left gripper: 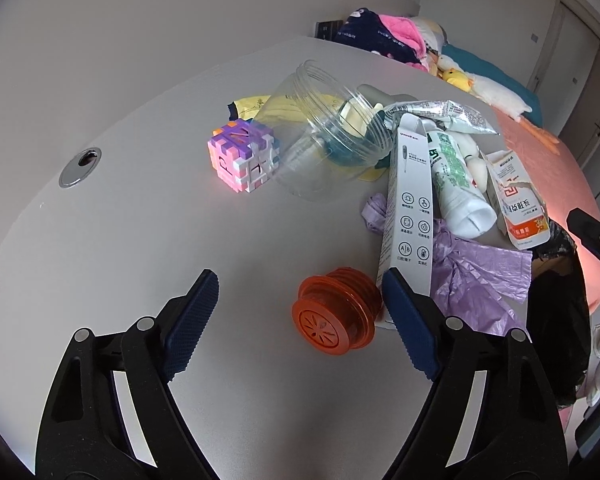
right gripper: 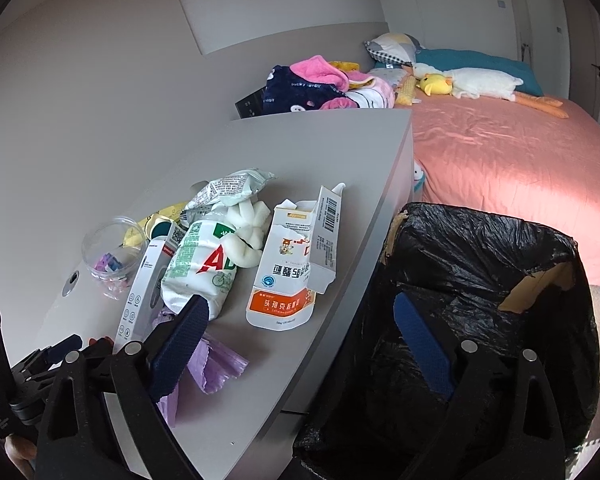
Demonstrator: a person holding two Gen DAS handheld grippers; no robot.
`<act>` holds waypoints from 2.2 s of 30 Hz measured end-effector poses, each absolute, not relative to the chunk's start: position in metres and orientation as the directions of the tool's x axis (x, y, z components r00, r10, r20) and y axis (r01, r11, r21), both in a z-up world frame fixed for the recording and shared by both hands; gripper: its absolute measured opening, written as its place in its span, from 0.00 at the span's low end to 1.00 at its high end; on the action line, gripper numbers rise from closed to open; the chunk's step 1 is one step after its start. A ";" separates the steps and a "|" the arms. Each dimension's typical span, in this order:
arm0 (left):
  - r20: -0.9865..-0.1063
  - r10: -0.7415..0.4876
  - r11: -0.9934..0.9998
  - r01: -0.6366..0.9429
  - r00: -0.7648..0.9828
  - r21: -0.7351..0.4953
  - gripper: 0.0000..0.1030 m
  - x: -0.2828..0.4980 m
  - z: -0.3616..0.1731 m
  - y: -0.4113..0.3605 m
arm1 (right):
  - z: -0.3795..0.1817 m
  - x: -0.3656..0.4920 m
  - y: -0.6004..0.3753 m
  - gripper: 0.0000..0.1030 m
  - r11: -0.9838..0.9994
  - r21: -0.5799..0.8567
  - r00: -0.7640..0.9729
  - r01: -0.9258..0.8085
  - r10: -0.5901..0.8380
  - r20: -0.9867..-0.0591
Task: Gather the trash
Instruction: 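Grasp the orange round cap with the left gripper, then grasp the white-and-orange medicine carton with the right gripper while the left holds the cap, then carry the cap and carton over the black trash bag and open both grippers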
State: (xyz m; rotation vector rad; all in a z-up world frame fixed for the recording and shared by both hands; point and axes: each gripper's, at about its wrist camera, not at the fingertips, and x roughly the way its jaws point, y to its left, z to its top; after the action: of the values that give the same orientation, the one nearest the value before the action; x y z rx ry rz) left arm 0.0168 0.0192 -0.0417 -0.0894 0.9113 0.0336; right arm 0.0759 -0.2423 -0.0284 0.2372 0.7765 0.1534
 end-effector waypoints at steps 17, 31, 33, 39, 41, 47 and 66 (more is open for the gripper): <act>-0.784 -0.089 0.988 -0.045 0.614 -0.147 0.43 0.017 -0.056 0.029 | -0.043 0.113 -0.252 0.78 0.957 0.289 0.695 -0.008 0.213 -0.687; -0.769 -0.106 0.983 -0.049 0.630 -0.176 0.43 0.018 -0.046 0.038 | -0.067 0.147 -0.242 0.40 0.959 0.284 0.657 -0.001 0.215 -0.723; -0.766 -0.108 0.982 -0.051 0.634 -0.181 0.43 0.017 -0.046 0.039 | -0.071 0.147 -0.241 0.24 0.954 0.301 0.648 -0.011 0.236 -0.724; -0.755 -0.106 0.980 -0.063 0.647 -0.191 0.43 0.015 -0.039 0.043 | -0.062 0.133 -0.249 0.18 0.943 0.333 0.673 -0.013 0.255 -0.695; -0.748 -0.107 0.981 -0.054 0.655 -0.188 0.43 0.013 -0.034 0.041 | -0.057 0.127 -0.253 0.18 0.942 0.337 0.681 -0.008 0.252 -0.687; -0.735 -0.122 0.982 -0.025 0.667 -0.186 0.43 0.011 -0.025 0.030 | -0.043 0.109 -0.267 0.18 0.942 0.336 0.709 -0.006 0.240 -0.663; -0.698 -0.177 0.984 0.100 0.694 -0.151 0.43 0.009 0.005 -0.037 | -0.014 0.067 -0.325 0.18 0.931 0.364 0.782 0.037 0.200 -0.590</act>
State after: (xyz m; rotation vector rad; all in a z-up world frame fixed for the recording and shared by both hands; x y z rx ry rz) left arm 0.0088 -0.0368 0.0054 -0.1035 0.7893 -0.1553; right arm 0.0665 -0.3248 -0.0135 0.3704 0.6702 0.0901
